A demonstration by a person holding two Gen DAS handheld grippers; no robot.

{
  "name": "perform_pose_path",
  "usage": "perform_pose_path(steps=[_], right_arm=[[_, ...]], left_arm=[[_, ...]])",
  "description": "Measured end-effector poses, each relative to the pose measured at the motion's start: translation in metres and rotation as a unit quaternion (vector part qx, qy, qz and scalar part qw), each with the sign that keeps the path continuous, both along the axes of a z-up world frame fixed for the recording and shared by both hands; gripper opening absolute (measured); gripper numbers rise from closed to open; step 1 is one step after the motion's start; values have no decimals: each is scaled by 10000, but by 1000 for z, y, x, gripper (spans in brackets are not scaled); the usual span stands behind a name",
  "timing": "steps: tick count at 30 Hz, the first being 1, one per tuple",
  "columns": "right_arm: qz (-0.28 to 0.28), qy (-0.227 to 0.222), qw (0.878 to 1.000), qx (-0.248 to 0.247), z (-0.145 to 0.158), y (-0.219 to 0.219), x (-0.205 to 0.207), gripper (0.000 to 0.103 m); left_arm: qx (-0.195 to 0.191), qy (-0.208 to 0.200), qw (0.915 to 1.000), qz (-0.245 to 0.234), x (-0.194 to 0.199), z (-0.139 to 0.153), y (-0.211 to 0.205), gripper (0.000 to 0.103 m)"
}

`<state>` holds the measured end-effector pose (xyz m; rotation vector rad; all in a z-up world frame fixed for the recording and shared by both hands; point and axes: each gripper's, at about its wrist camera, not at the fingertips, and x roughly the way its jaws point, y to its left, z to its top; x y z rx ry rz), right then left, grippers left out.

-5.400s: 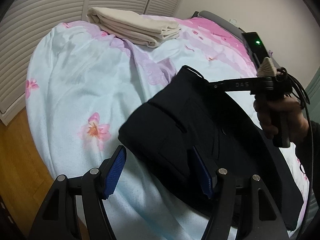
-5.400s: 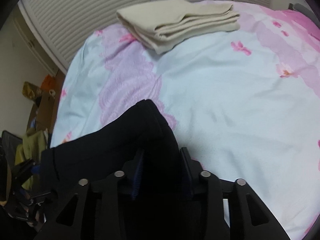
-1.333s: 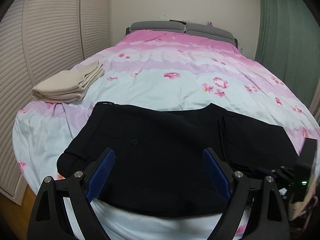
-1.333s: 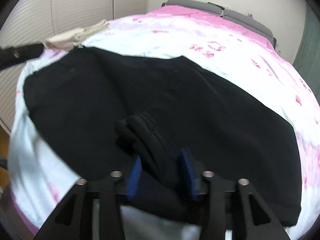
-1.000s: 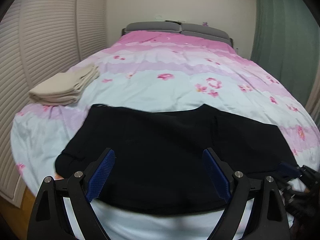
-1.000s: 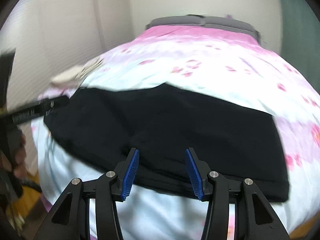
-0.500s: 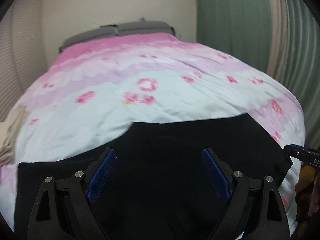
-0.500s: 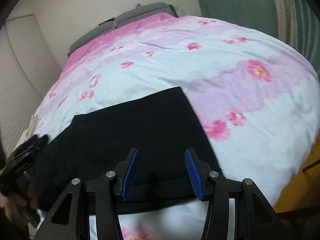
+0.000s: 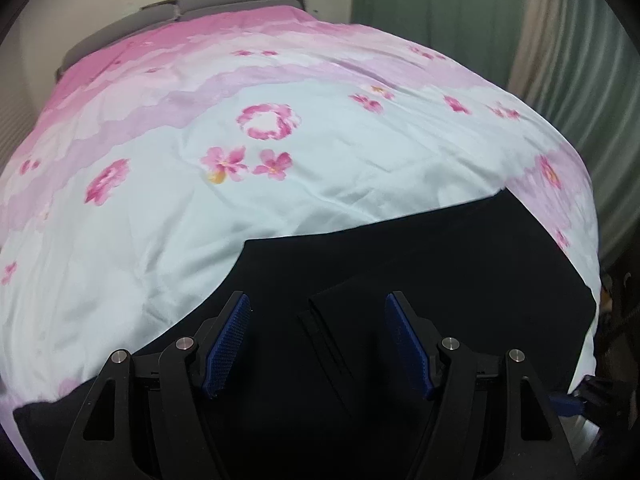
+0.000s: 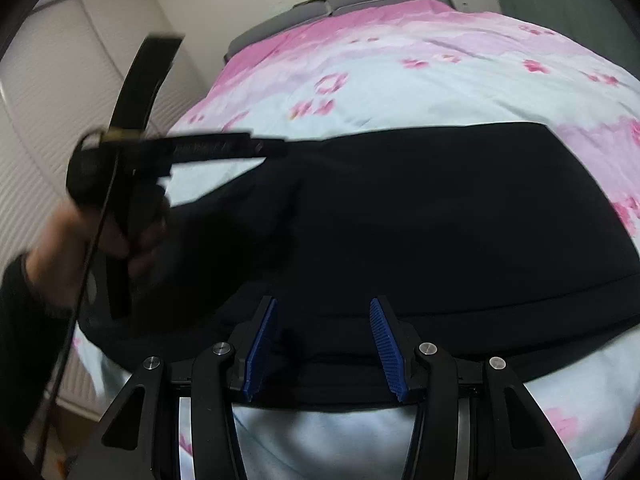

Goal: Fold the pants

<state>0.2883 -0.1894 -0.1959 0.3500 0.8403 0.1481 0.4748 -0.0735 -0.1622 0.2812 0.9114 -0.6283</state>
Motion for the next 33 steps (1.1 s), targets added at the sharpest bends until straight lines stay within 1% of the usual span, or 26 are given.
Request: perform_pose_path(steps=[4,8,10,12,13,18,20,23,24,25,27,29,30,33], right_arm=[[273,55,9992,-291,-7,15,0,49],[459,35,9961,-753,-11,30,2,49],[515,-29,9944,-927,-12,35,2,49],[554,-84,9932,-1025,-12,38,-1,49],[578,-95,9927,-1055,-12,39,-2,49],[693,-152,9893,-1279,-14,43,-8,49],[717,-145,9878,-1375,-16,46,-6,50],[755,-35,9880,-1346,-24,40,5,49],[763,-16,9891,-1262,-26,36,8,40],[767,9,9899,-1195,-28,35,9,20],[837,115,9922,-921,-31,30,12,11],[932,130,9913,-924,-30,32,10,8],[974,137,9908,-932,-30,32,10,7],[1051,155,9903,-901,-31,30,8,6]], left_arm=[[162,151,9990,-386,1,-15,-3,69],[274,332,9979,-488,3,-33,-8,60],[331,306,9977,-514,3,-39,-9,58],[329,309,9974,-554,2,-42,-9,53],[319,326,9971,-603,0,-43,-9,48],[513,84,9959,-747,-11,-42,-12,43],[526,61,9957,-762,-13,-43,-11,41],[519,42,9958,-753,-14,-44,-9,39],[537,30,9956,-762,-14,-45,-9,38],[565,17,9954,-778,-15,-46,-9,36],[606,37,9950,-797,-16,-48,-9,32],[608,97,9949,-800,-19,-49,-6,26],[609,117,9949,-797,-21,-50,-3,24],[566,142,9954,-759,-23,-52,3,24]])
